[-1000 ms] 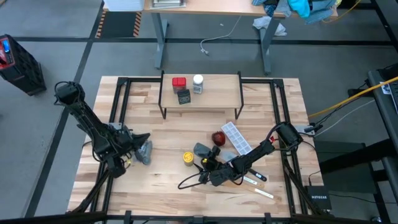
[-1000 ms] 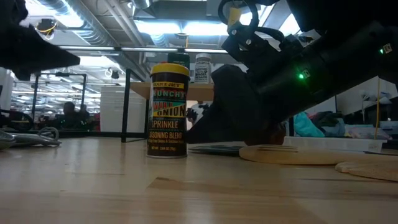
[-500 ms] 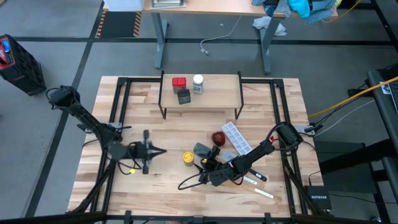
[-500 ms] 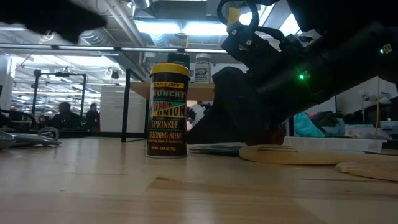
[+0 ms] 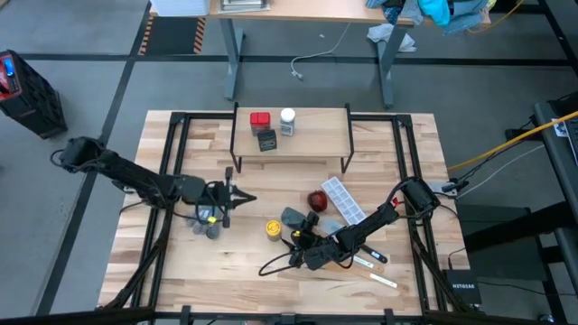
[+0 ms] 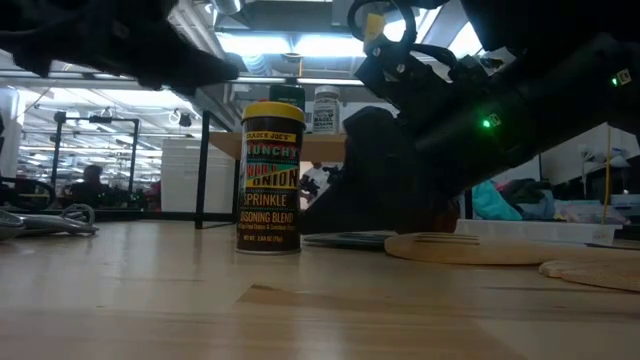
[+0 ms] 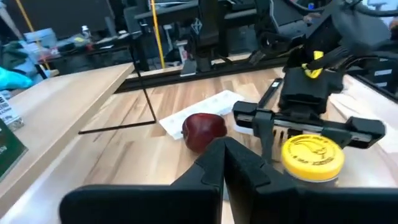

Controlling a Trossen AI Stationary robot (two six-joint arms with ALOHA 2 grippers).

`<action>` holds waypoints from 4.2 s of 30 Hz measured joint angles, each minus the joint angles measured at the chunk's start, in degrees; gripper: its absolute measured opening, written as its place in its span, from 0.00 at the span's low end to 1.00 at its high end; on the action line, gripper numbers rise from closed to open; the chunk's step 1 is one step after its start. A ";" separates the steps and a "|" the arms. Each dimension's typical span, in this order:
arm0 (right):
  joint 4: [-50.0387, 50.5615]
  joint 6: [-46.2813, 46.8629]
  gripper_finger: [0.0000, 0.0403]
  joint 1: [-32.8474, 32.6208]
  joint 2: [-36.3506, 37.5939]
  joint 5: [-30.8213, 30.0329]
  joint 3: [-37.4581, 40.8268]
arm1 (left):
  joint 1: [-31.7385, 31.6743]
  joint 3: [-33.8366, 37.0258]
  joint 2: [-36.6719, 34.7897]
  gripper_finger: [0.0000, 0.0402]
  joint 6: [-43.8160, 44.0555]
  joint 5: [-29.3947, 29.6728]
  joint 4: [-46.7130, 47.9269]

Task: Shelf spices
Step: Put the yellow seasoning bottle on the shelf

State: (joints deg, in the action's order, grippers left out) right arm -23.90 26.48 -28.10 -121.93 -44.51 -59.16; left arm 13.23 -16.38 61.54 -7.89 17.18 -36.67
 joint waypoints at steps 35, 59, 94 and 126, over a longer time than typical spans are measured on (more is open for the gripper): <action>-7.28 0.21 0.60 0.48 0.04 16.99 -1.27 | -5.03 2.01 -45.11 0.00 7.49 -15.04 42.82; -6.65 -7.91 0.60 0.79 0.02 16.61 -5.79 | -4.06 15.82 -60.65 0.00 6.38 -13.54 35.54; 15.36 -1.27 0.60 -3.42 7.80 -7.75 -2.23 | -4.10 15.85 -60.65 0.00 6.42 -13.55 35.55; -19.53 -10.40 0.60 6.43 7.41 22.06 7.38 | -4.10 15.85 -60.65 0.00 6.44 -13.55 35.56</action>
State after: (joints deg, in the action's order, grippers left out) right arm -43.43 16.08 -21.67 -114.52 -22.45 -51.78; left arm 9.13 -0.54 0.89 -1.45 3.64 -1.10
